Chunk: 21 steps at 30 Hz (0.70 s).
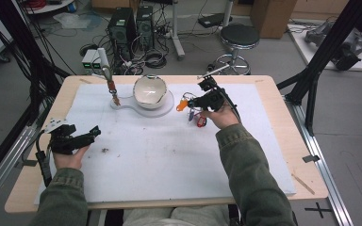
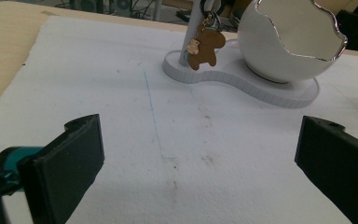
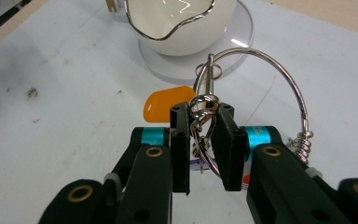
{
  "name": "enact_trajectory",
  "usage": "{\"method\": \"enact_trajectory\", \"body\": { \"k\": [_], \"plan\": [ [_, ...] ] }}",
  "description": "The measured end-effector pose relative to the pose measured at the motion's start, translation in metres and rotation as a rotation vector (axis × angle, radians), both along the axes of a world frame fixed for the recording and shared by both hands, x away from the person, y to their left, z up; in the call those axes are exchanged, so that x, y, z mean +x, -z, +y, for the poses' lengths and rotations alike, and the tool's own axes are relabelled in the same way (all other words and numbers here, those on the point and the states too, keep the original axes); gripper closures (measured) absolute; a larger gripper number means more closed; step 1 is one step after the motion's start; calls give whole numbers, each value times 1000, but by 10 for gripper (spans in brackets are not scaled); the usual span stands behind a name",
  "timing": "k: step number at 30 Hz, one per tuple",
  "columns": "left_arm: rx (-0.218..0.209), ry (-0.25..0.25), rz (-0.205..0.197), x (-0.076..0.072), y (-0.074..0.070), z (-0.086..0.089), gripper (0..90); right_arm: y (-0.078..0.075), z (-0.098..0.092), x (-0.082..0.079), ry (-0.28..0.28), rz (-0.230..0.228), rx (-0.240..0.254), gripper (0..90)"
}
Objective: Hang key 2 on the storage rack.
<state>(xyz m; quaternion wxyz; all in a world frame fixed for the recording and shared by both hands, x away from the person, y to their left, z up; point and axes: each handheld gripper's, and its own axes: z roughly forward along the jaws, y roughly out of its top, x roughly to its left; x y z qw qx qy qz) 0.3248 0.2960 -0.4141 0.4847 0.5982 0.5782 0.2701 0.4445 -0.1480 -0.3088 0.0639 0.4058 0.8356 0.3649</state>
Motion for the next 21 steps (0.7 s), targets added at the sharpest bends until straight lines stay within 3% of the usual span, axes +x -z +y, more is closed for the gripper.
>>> {"method": "enact_trajectory", "body": {
  "k": [21],
  "plan": [
    [3, 2, 1, 0, 0, 0, 18, -15, 3, -23, -65, -27, 30, 777]
  ]
}}
